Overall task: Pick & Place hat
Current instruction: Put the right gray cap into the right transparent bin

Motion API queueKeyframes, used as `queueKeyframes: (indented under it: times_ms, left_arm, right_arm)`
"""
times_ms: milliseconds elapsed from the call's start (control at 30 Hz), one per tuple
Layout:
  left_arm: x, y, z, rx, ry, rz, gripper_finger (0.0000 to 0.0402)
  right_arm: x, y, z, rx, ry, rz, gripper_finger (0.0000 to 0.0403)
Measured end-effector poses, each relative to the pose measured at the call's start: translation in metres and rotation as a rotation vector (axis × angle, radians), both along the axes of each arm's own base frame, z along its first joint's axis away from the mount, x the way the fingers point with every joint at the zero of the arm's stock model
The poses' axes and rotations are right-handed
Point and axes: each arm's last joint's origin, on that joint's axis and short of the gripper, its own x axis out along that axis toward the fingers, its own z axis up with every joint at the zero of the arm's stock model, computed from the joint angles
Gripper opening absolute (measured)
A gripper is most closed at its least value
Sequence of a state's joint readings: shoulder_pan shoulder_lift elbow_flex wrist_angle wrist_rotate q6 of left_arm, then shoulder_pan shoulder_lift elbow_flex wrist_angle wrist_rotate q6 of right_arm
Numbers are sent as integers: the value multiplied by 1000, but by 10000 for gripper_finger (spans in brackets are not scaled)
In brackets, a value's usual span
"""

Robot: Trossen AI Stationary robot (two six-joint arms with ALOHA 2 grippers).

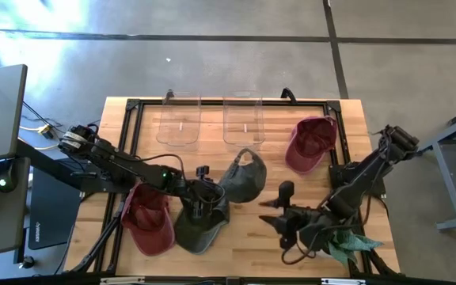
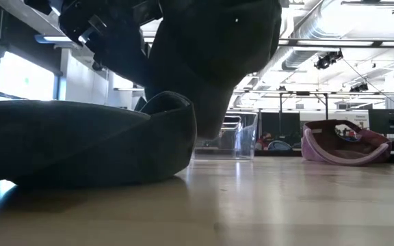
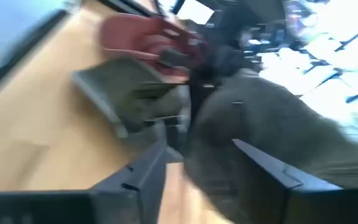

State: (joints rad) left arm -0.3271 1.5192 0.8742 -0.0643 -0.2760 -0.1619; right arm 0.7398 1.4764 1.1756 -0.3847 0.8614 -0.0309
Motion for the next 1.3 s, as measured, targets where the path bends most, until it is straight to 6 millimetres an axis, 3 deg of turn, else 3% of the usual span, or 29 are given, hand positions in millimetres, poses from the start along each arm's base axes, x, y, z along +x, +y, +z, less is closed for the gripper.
queueKeyframes:
  times_ms: [167, 267, 367, 500, 733, 967, 1300]
  left_arm:
    - [1, 0, 1, -4, -16, -1, 0]
    - [1, 0, 1, -3, -15, -1, 0]
    - [1, 0, 1, 0, -13, -3, 0]
    - [1, 0, 1, 3, -12, -4, 0]
    - [0, 0, 1, 4, -10, -5, 0]
    - [0, 0, 1, 1, -8, -9, 0]
    - [0, 0, 1, 20, -8, -21, 0]
  right_arm:
    - [20, -15, -14, -106, 55, -66, 267]
    - [36, -27, -24, -176, 106, -75, 290]
    - [48, -39, -32, -252, 148, -89, 293]
    - [55, -48, -24, -256, 139, -122, 292]
    - [51, -37, 5, -133, 132, -85, 292]
    - [40, -34, 26, -116, 130, -178, 292]
    - [61, -79, 19, 96, 271, -183, 292]
